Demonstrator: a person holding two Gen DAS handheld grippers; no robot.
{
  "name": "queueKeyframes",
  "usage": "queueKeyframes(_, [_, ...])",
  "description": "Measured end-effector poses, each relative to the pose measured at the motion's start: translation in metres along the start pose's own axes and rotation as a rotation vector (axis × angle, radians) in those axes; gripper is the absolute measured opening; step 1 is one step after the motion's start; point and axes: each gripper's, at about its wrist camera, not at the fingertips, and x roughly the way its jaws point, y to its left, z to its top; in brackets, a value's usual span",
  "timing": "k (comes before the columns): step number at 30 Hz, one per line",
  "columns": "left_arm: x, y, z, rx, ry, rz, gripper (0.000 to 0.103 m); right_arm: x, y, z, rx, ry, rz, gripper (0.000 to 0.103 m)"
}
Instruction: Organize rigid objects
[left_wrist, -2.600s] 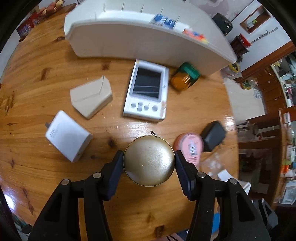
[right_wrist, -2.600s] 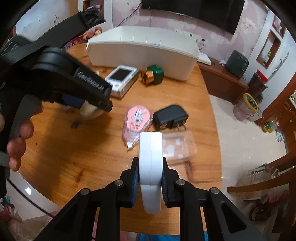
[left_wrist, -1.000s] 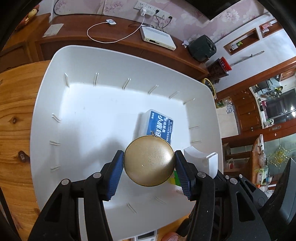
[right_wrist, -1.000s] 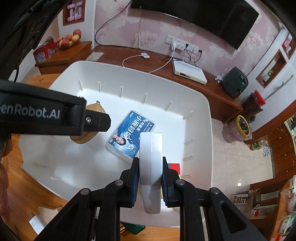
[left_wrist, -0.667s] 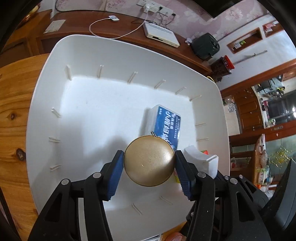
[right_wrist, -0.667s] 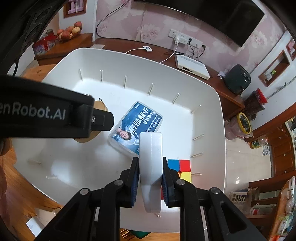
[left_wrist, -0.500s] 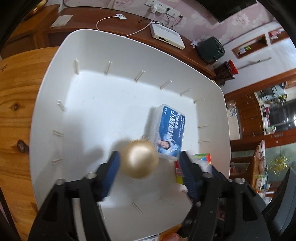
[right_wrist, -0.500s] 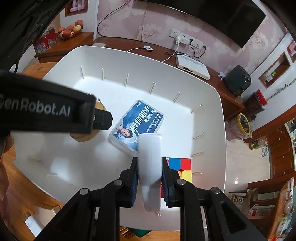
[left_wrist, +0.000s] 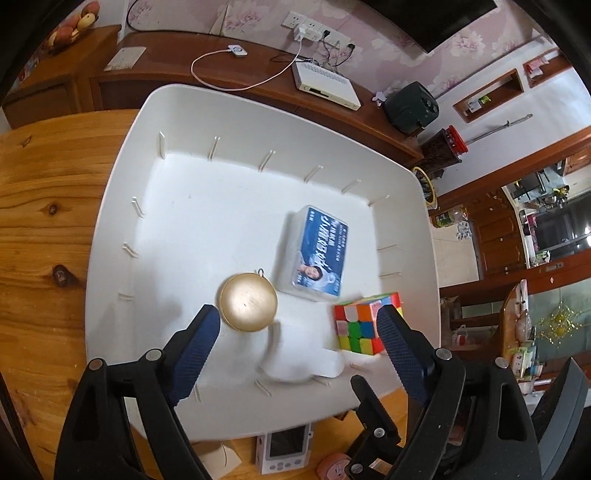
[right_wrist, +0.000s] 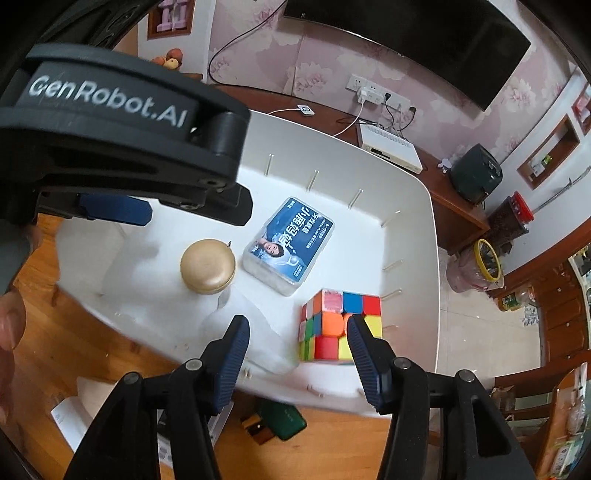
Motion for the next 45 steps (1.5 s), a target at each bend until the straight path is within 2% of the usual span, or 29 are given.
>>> queueKeyframes(17, [-0.045, -0.036, -0.049, 0.047, -0.08, 0.008, 0.088, -0.059, -0.007, -0.05, 0.004, -0.063, 0.013, 0.056])
queueKeyframes(35, [-0.085, -0.069, -0.128, 0.127, -0.131, -0.009, 0.088, -0.118, -0.018, -0.128, 0.036, -0.096, 0.008, 0.056])
queueKeyframes(45, [-0.099, -0.07, -0.176, 0.163, -0.128, -0.024, 0.088, -0.14, -0.018, -0.173, 0.073, -0.094, 0.013, 0.056])
